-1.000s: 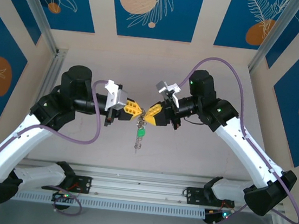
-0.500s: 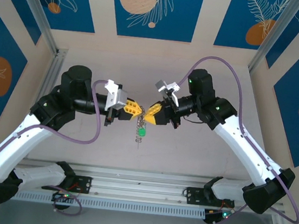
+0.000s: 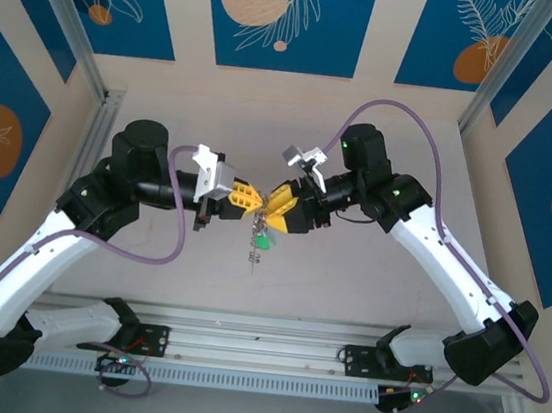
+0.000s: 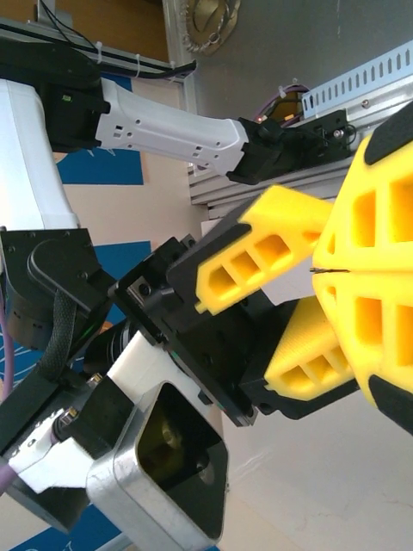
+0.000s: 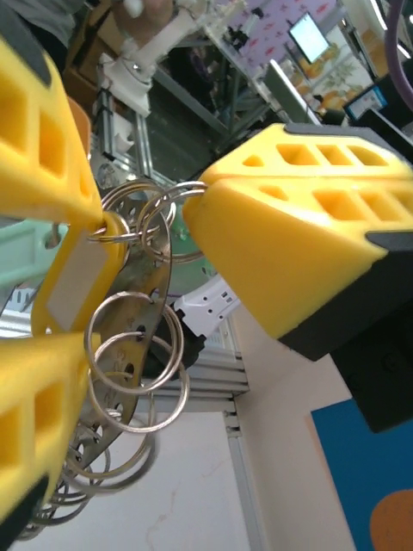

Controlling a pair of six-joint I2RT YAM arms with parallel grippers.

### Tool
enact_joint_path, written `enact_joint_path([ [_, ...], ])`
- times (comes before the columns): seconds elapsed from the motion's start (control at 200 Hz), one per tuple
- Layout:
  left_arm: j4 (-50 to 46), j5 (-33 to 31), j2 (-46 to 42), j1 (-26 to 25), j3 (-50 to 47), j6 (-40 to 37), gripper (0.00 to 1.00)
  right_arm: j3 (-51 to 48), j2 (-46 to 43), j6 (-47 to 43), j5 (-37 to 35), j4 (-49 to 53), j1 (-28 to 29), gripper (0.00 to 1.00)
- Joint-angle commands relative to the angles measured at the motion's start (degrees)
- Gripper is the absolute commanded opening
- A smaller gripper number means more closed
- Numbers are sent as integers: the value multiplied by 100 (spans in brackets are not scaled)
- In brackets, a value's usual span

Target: Put the keys on the keyring

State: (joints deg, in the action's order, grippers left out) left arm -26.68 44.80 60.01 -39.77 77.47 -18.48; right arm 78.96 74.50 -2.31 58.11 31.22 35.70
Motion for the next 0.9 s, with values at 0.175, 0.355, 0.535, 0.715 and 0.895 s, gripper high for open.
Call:
enact_joint_path([
  [0.175,380,218,-170,27,-20,113,0,-801,-1292,114,-1629,-411,59,47],
  [0.355,537,348,-222,27,-56,294,0,-1109,-1740,-24,-2188,-981,288,40],
  [0.535,820,485,-275,25,-171,561,0,-1104,-1711,-26,-2390,-1652,521,36],
  [0.715,775,519,-251,25,-170,542,0,-973,-1483,-34,-2088,-1969,603,35],
  [0.895,745,545,-233,27,-189,492,0,-935,-1368,-41,-1799,-2147,664,33],
])
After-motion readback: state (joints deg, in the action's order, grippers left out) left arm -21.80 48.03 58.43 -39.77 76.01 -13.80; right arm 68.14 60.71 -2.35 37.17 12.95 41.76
